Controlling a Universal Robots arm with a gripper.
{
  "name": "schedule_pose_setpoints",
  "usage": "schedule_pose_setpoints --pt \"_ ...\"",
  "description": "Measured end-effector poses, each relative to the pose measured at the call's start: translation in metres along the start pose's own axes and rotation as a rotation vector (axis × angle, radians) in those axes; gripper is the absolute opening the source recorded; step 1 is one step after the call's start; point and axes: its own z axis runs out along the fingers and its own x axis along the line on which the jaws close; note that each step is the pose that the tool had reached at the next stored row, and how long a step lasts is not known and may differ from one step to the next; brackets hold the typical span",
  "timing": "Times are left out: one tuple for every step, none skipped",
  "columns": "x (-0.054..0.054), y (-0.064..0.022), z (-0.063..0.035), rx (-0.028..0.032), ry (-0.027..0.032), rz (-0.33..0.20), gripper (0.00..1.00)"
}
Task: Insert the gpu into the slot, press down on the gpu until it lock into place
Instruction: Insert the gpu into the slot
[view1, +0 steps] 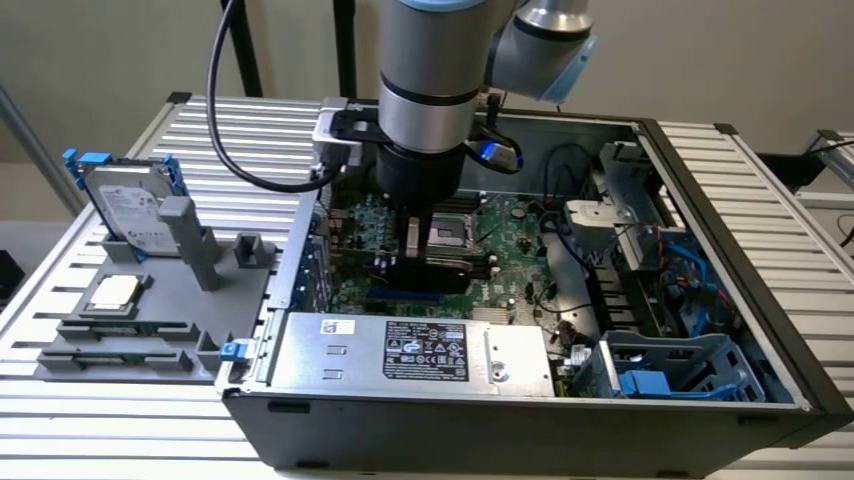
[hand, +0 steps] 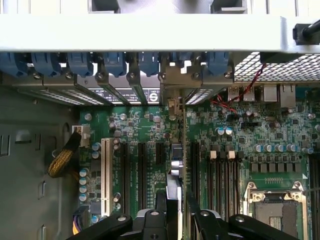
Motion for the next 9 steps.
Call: schedule_pose_setpoints --pt "0.0000 -0.0005 0.0000 0.0000 0.0001 0.000 0.26" --pt "0.0000 -0.0006 0.0000 0.0001 0.0000 0.001 0.26" --pt "0.0000 -0.0007 -0.0001 0.0000 0.0001 0.002 0.26" --pt "0.0000 -0.0008 -0.0001 0.0001 0.0000 0.002 0.26" --pt "0.0000 -0.0011 -0.0001 0.0001 0.0000 0.002 0.26" --pt "0.0000 -0.0013 -0.0001 0.0000 0.0000 0.002 0.26" --pt "0.0000 -0.0013 -0.0001 -0.0001 -0.0001 0.003 0.26" --pt "0.0000 -0.0013 -0.0001 -0.0001 -0.0001 0.003 0.26" --pt "0.0000 -0.0013 -0.0001 -0.0001 -0.0001 0.004 0.26"
